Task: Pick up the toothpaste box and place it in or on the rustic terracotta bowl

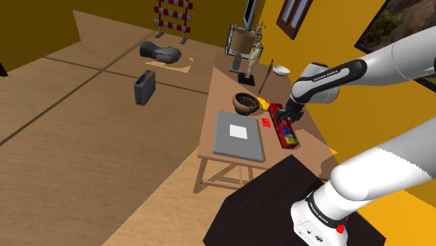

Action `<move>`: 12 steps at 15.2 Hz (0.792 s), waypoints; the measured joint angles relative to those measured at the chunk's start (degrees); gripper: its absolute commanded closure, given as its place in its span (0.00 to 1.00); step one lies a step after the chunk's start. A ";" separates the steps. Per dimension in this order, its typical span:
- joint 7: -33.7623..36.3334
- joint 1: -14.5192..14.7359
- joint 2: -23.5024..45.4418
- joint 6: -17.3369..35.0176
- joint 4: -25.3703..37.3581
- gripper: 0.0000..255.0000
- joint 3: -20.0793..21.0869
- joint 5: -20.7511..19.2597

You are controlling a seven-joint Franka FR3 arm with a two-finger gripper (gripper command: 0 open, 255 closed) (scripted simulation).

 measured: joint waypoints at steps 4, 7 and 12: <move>0.36 -0.18 -2.95 -3.71 0.79 1.00 0.26 -0.51; 0.50 -0.27 -4.87 -6.69 1.87 1.00 0.47 -0.72; 0.77 1.14 0.92 -8.54 9.38 1.00 1.10 1.28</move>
